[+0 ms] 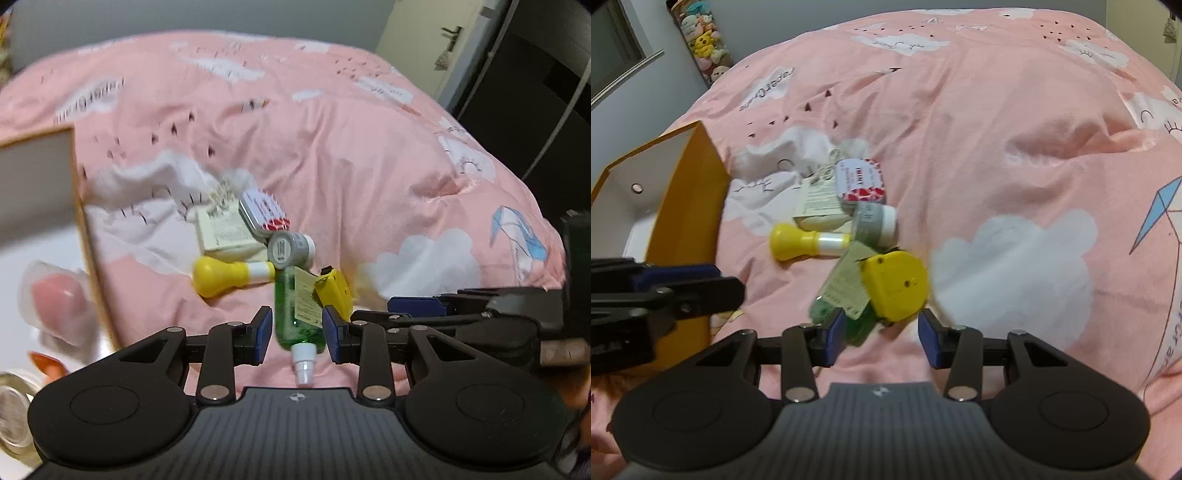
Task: Organize rigid objects
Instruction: 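Move both tools back toward the remaining items on the bed, then grasp the green soap bottle with the left tool while the right tool grasps the yellow tape measure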
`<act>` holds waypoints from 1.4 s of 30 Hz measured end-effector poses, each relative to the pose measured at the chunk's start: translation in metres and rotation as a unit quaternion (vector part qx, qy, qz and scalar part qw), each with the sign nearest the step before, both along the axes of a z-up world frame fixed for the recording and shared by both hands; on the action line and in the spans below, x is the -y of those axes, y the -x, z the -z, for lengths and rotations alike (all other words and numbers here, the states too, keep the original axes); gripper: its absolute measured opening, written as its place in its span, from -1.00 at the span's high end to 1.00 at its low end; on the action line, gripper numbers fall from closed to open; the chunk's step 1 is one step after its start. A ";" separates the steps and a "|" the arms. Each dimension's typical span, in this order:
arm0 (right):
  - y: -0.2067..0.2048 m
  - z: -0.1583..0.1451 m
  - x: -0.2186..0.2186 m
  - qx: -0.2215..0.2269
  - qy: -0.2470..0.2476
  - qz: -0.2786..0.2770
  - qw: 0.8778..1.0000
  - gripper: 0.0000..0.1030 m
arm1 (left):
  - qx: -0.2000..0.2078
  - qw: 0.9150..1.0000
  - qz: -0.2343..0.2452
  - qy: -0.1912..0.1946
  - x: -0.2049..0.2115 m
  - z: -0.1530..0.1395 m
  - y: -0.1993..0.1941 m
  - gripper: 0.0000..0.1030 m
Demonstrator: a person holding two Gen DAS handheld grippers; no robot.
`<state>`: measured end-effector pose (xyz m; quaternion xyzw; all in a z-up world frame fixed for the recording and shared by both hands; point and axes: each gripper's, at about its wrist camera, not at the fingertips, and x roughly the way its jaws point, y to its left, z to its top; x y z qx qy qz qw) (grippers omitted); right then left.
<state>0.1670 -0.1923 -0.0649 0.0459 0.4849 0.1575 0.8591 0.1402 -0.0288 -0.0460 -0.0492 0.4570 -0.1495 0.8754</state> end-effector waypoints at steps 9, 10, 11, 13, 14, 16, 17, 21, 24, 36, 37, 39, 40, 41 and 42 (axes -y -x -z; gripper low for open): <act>-0.013 0.019 -0.002 -0.002 0.013 -0.013 1.000 0.17 | -0.076 0.995 -0.057 0.022 0.008 0.045 -0.040 0.19; -0.014 0.021 -0.002 -0.003 0.013 -0.014 1.000 0.17 | -0.079 0.995 -0.061 0.021 0.008 0.050 -0.042 0.17; -0.015 0.023 -0.002 -0.004 0.014 -0.016 1.000 0.17 | -0.083 0.994 -0.064 0.020 0.008 0.054 -0.045 0.14; -0.017 0.026 -0.003 -0.005 0.015 -0.018 1.000 0.17 | -0.094 0.993 -0.070 0.019 0.007 0.061 -0.049 0.10; -0.018 0.027 -0.004 -0.005 0.015 -0.019 1.000 0.17 | -0.099 0.992 -0.071 0.028 0.006 0.065 -0.051 0.07; -0.020 0.029 -0.006 -0.004 0.012 -0.024 1.000 0.17 | -0.108 0.991 -0.073 0.044 0.005 0.070 -0.054 0.05; -0.021 0.030 -0.007 -0.004 0.011 -0.027 1.000 0.17 | -0.111 0.990 -0.075 0.051 0.004 0.073 -0.056 0.01; -0.024 0.034 -0.007 -0.008 0.008 -0.028 1.000 0.18 | -0.127 0.986 -0.081 0.073 0.003 0.083 -0.063 -0.13; -0.026 0.036 -0.004 -0.011 0.005 -0.021 1.000 0.21 | -0.134 0.982 -0.082 0.100 0.000 0.089 -0.066 -0.05; -0.025 0.031 -0.004 0.012 0.011 -0.016 1.000 0.26 | -0.124 0.987 -0.059 0.086 0.010 0.075 -0.068 0.33; -0.025 0.031 -0.003 0.010 0.008 -0.013 1.000 0.26 | -0.125 0.987 -0.058 0.088 0.011 0.078 -0.070 0.33; -0.026 0.032 -0.001 0.007 0.005 -0.006 1.000 0.30 | -0.126 0.986 -0.060 0.090 0.014 0.083 -0.075 0.35; -0.026 0.032 0.000 0.007 0.004 -0.005 1.000 0.30 | -0.126 0.986 -0.064 0.090 0.014 0.083 -0.075 0.36; -0.026 0.032 0.000 0.008 0.003 -0.004 1.000 0.30 | -0.123 0.987 -0.064 0.087 0.015 0.081 -0.074 0.36; -0.025 0.031 0.000 0.010 0.003 -0.004 1.000 0.30 | -0.116 0.988 -0.065 0.083 0.015 0.078 -0.072 0.36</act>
